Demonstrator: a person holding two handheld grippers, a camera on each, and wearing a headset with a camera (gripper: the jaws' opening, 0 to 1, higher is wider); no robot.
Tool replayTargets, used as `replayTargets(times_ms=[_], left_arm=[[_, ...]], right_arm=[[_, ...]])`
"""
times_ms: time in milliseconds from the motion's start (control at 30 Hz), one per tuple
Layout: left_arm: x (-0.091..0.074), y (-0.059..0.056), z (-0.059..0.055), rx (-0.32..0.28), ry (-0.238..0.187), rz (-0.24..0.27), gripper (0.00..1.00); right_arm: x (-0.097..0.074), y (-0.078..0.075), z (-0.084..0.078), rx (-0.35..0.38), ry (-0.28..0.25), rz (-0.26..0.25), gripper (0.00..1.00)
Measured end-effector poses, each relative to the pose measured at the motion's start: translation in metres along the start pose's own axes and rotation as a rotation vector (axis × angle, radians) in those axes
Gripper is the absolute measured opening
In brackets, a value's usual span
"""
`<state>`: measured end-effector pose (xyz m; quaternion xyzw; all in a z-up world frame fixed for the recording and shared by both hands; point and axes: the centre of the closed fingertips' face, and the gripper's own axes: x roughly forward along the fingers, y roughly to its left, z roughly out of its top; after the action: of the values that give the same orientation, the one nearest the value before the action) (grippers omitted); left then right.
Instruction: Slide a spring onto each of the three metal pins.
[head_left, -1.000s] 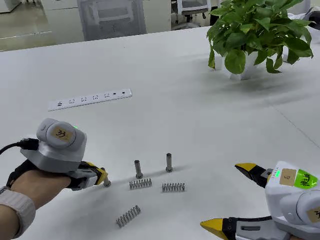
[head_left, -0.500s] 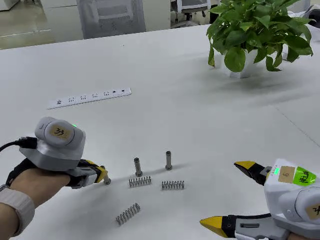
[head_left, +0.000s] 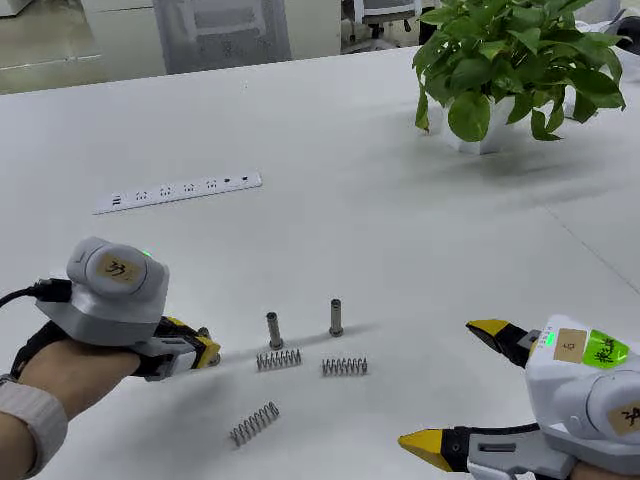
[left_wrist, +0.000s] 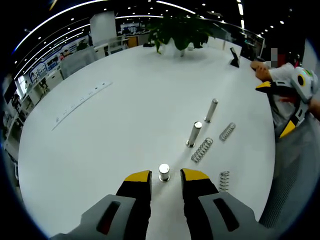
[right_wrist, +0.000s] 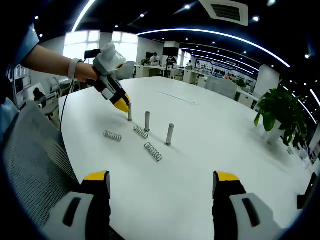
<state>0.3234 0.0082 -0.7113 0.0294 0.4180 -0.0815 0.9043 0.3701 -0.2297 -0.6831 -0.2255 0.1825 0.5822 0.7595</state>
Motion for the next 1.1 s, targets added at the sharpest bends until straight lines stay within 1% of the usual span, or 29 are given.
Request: replayTargets(times_ms=[67, 133, 167, 200, 333, 400, 433, 500, 533, 567, 600, 633, 700, 767, 867, 900, 967, 1000, 1033, 1100], left_arm=[[-0.001, -0.003, -0.001, 0.004, -0.006, -0.006, 0.29], [-0.002, -0.004, -0.001, -0.006, -0.025, -0.014, 0.35], [-0.003, -0.003, -0.002, -0.012, -0.027, -0.012, 0.38], [-0.004, -0.004, -0.002, -0.015, -0.041, -0.017, 0.41], [-0.011, -0.013, -0.003, -0.042, -0.077, -0.04, 0.56], [-0.015, -0.017, -0.004, -0.039, -0.097, -0.052, 0.63], [-0.016, -0.018, -0.005, -0.039, -0.103, -0.051, 0.69], [-0.02, -0.02, -0.004, -0.024, -0.132, -0.046, 0.8], [-0.022, -0.02, -0.003, -0.018, -0.147, -0.041, 0.88], [-0.023, -0.019, -0.003, -0.008, -0.16, -0.042, 0.94], [-0.025, -0.021, -0.003, -0.006, -0.166, -0.044, 0.98], [-0.028, -0.026, -0.004, -0.002, -0.164, -0.052, 1.0], [-0.03, -0.023, -0.006, 0.002, -0.179, -0.063, 1.0], [-0.031, -0.027, -0.007, 0.001, -0.182, -0.069, 1.0], [-0.035, -0.029, -0.007, 0.007, -0.203, -0.069, 1.0], [-0.037, -0.032, -0.006, 0.008, -0.208, -0.074, 1.0], [-0.039, -0.035, -0.007, 0.016, -0.205, -0.072, 1.0], [-0.04, -0.037, -0.005, 0.018, -0.223, -0.083, 1.0], [-0.041, -0.039, -0.004, 0.005, -0.234, -0.088, 1.0], [-0.041, -0.039, -0.007, 0.009, -0.228, -0.077, 1.0]], right_arm=[[0.0, 0.0, 0.0, -0.002, 0.001, 0.0, 0.85], [0.0, 0.0, 0.0, 0.001, 0.001, 0.0, 0.86], [0.0, 0.0, 0.0, 0.0, 0.0, -0.001, 0.86], [0.0, 0.0, 0.0, 0.002, -0.002, -0.001, 0.86], [0.0, -0.001, 0.0, 0.008, -0.003, 0.001, 0.87], [0.0, 0.001, 0.0, 0.007, -0.002, 0.004, 0.87], [0.0, 0.001, 0.0, 0.004, -0.001, 0.004, 0.87], [0.001, 0.001, -0.001, 0.004, 0.001, 0.007, 0.87], [0.001, 0.001, -0.001, 0.002, 0.001, 0.007, 0.87], [0.001, 0.001, -0.001, 0.005, 0.002, 0.008, 0.87], [0.001, 0.001, -0.001, 0.007, 0.002, 0.01, 0.87], [0.001, 0.001, -0.001, 0.006, 0.002, 0.01, 0.87], [0.002, 0.002, -0.002, 0.005, 0.003, 0.012, 0.87], [0.002, 0.002, -0.002, 0.003, 0.006, 0.013, 0.88], [0.002, 0.003, -0.002, 0.001, 0.007, 0.014, 0.88], [0.002, 0.003, -0.002, 0.001, 0.008, 0.014, 0.89], [0.002, 0.003, -0.002, 0.002, 0.008, 0.014, 0.89], [0.002, 0.003, -0.002, 0.001, 0.008, 0.015, 0.89], [0.002, 0.004, -0.002, 0.001, 0.008, 0.015, 0.89], [0.002, 0.004, -0.002, -0.001, 0.009, 0.016, 0.9]])
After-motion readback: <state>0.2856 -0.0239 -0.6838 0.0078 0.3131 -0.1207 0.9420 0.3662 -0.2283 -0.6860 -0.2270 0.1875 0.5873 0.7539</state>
